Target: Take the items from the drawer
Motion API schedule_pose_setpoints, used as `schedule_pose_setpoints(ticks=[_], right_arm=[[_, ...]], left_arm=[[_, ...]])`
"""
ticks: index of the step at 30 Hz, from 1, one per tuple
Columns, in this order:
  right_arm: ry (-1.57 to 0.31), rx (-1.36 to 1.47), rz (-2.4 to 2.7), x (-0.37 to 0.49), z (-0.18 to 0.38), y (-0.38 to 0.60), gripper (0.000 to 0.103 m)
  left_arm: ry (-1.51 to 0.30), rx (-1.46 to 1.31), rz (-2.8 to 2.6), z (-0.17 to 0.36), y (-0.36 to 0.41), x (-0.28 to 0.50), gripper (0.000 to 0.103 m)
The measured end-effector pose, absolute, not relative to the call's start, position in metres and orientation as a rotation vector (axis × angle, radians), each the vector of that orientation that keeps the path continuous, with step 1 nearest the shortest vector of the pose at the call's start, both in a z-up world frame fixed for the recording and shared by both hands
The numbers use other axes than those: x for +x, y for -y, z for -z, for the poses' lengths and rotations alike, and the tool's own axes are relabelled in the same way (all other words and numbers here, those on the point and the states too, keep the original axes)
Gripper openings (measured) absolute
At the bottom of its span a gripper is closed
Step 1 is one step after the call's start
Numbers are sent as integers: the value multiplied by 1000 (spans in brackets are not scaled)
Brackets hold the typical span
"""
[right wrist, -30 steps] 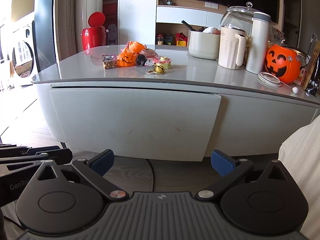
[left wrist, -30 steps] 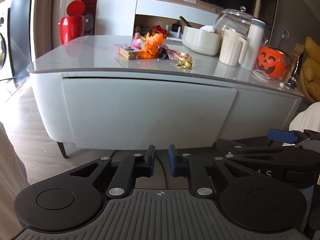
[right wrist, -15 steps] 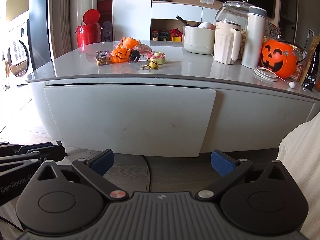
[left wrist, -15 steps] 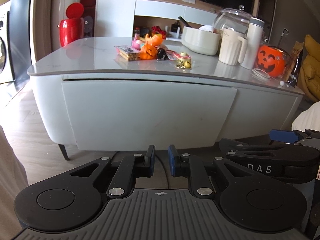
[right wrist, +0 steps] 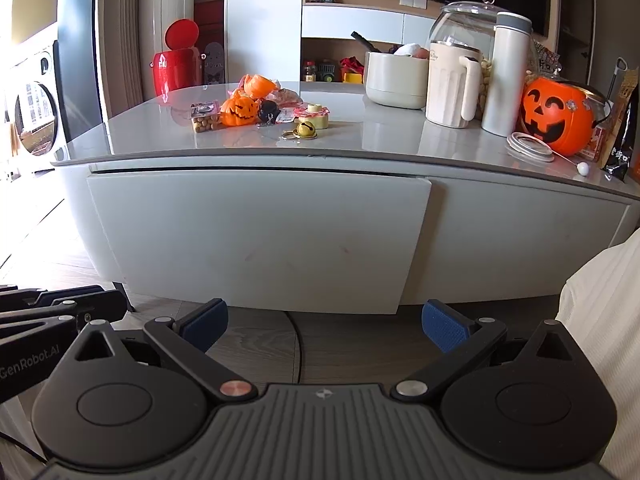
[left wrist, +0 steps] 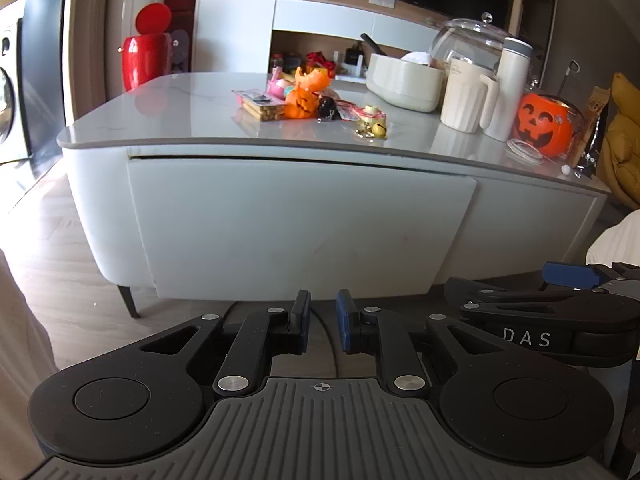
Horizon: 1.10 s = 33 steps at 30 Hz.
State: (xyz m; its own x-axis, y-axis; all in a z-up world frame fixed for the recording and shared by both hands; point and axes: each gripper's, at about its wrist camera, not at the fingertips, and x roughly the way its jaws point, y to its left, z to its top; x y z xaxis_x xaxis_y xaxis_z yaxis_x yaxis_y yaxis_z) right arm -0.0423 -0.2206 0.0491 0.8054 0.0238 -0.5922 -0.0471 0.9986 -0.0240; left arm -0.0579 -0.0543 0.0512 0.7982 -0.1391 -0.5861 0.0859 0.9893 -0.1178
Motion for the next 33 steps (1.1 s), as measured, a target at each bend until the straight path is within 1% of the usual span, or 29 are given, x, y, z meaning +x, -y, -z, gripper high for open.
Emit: schedule_pose_setpoints(ticks=[33], right_arm=[[-635, -31, -41, -43, -49, 221, 103]], left_arm=[[-637, -85, 119, -50, 54, -58, 17]])
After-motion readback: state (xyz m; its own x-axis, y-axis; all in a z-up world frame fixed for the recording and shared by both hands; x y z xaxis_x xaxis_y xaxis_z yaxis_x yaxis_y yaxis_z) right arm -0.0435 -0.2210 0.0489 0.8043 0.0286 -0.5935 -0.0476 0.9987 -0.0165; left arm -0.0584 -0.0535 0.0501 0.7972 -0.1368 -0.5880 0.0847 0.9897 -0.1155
